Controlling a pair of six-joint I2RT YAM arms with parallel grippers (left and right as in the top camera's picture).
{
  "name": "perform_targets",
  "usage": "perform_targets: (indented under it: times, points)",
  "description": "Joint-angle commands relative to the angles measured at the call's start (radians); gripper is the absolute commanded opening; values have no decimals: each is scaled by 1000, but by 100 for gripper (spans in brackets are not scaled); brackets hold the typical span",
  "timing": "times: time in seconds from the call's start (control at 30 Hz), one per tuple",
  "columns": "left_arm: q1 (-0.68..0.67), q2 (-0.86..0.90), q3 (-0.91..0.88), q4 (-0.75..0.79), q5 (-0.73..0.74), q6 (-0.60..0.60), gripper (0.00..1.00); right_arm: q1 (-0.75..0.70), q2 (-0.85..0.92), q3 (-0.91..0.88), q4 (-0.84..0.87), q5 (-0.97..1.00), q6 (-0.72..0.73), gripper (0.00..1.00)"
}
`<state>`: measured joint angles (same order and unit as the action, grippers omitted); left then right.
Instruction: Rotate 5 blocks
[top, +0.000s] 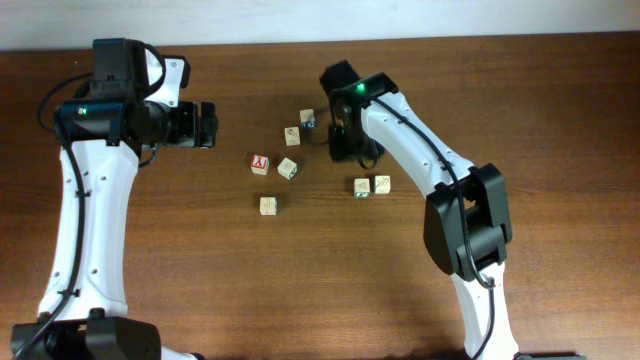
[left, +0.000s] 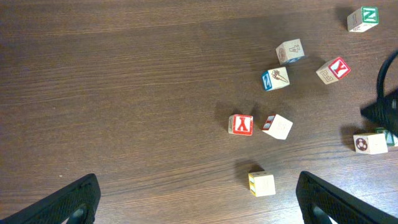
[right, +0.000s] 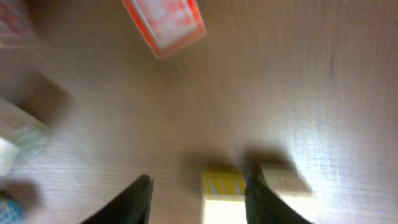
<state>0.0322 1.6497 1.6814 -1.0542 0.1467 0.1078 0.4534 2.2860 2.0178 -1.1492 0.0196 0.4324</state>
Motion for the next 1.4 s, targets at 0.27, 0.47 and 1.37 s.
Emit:
perform_targets:
  times: [0.27, 0.47, 1.37]
  points:
    - [3, 8, 24, 1, 14, -10, 99, -29, 96, 14, 335, 19, -377, 67]
    - [3, 8, 24, 1, 14, -10, 99, -29, 145, 13, 354, 19, -376, 56]
    - [3, 8, 24, 1, 14, -10, 99, 83, -39, -187, 61, 5, 56, 26]
